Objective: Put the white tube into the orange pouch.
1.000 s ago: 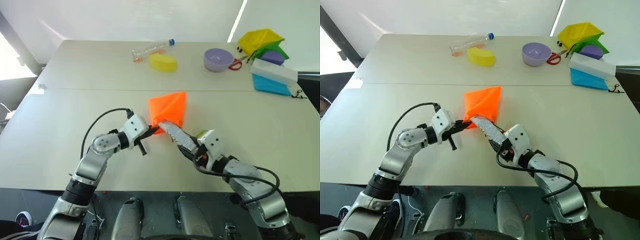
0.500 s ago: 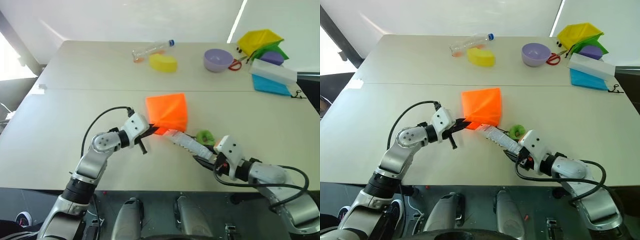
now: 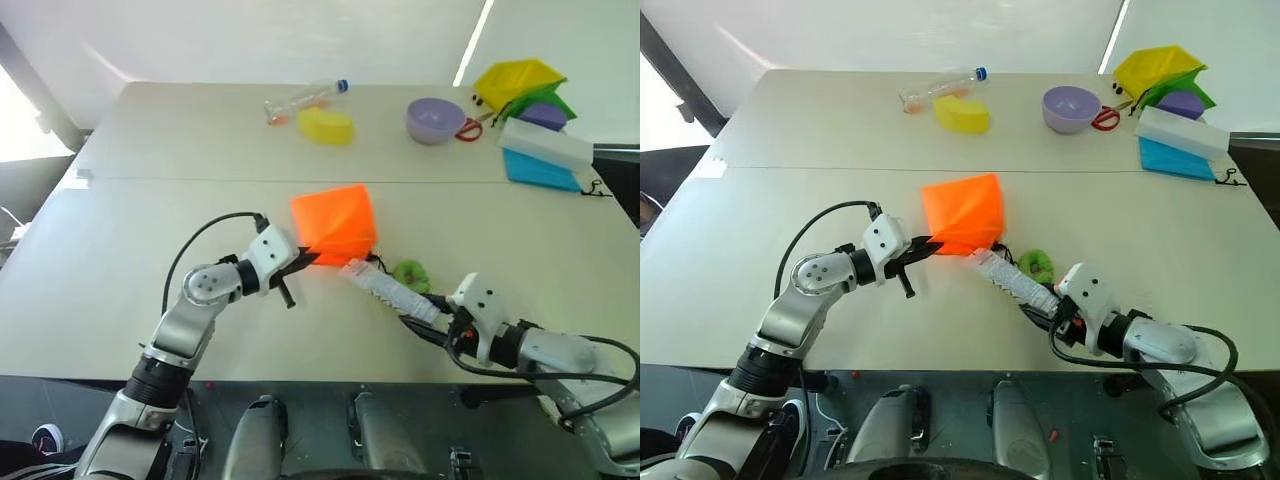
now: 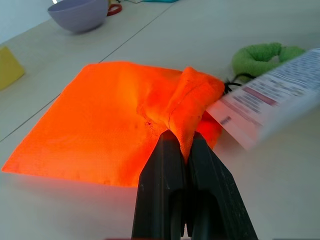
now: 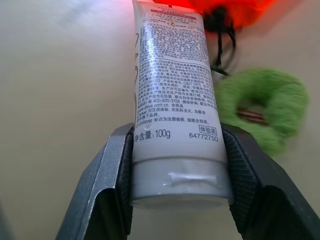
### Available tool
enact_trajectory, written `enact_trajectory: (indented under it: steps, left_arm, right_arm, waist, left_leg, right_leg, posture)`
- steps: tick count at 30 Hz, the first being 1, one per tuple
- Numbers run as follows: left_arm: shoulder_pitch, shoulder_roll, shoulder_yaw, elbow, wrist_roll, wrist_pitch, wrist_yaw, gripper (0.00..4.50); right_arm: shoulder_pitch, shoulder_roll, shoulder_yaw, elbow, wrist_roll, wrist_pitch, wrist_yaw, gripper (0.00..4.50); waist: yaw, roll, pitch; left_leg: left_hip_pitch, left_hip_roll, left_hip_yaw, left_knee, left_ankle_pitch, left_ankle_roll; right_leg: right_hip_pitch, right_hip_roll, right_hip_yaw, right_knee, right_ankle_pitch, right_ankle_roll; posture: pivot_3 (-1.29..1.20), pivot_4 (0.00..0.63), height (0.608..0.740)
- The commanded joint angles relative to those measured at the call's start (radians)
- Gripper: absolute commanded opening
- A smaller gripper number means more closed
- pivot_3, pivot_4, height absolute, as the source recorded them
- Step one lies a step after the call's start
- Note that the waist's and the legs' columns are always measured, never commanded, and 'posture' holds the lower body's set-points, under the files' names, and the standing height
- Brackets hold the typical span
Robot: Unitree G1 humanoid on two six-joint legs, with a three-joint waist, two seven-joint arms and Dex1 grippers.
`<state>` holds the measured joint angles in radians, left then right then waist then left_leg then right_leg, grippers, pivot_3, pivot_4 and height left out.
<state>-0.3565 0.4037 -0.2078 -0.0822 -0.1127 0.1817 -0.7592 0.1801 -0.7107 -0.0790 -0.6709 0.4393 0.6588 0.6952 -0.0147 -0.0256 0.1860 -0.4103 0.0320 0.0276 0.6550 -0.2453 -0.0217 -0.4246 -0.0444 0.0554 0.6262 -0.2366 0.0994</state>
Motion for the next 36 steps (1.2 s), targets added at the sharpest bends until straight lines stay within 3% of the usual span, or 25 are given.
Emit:
enact_trajectory:
  steps: [1,9,16,24,36]
  left_arm:
    - [-0.016,-0.001,0.021,-0.032,-0.018,-0.009,-0.001,0.0]
    - [-0.005,0.01,0.012,-0.05,-0.023,0.01,-0.015,0.0]
    - [-0.004,0.015,0.007,-0.056,-0.022,0.023,-0.026,0.0]
    - [-0.01,-0.013,0.008,-0.047,-0.026,0.027,-0.012,0.0]
    - [0.022,-0.011,0.001,-0.065,-0.023,0.035,-0.016,0.0]
  right_arm:
    - [-0.035,0.052,0.048,-0.059,0.015,0.016,-0.052,1.83]
    - [-0.133,0.176,0.153,0.054,-0.146,-0.018,-0.229,1.83]
    - [-0.128,0.211,0.148,0.037,-0.144,-0.014,-0.244,1.83]
    - [-0.183,0.314,0.257,0.095,-0.219,0.041,-0.351,1.83]
    - [-0.232,0.426,0.242,0.119,-0.243,0.052,-0.426,1.83]
  waist:
    - [-0.001,0.0,0.0]
    - [0.0,0.0,0.0]
    - [0.001,0.0,0.0]
    - [-0.003,0.0,0.0]
    - [-0.003,0.0,0.0]
  left_leg:
    - [0.0,0.0,0.0,0.0,0.0,0.0]
    - [0.0,0.0,0.001,0.008,0.0,0.0]
    - [-0.002,0.0,0.0,0.007,0.0,0.0]
    - [-0.001,0.0,0.0,0.008,0.0,0.0]
    - [-0.001,0.0,0.0,0.007,0.0,0.0]
  right_leg:
    - [0.0,0.0,0.0,0.001,0.0,0.0]
    - [0.001,-0.002,0.0,0.003,0.0,-0.001]
    - [0.0,-0.001,0.0,0.003,0.0,-0.001]
    - [0.0,-0.001,0.0,0.004,0.0,-0.001]
    - [0.0,-0.001,0.0,0.004,0.0,-0.001]
  posture:
    - [0.0,0.15,0.74]
    - [0.0,0.15,0.74]
    - [0.0,0.15,0.74]
    - [0.0,0.15,0.74]
    - [0.0,0.15,0.74]
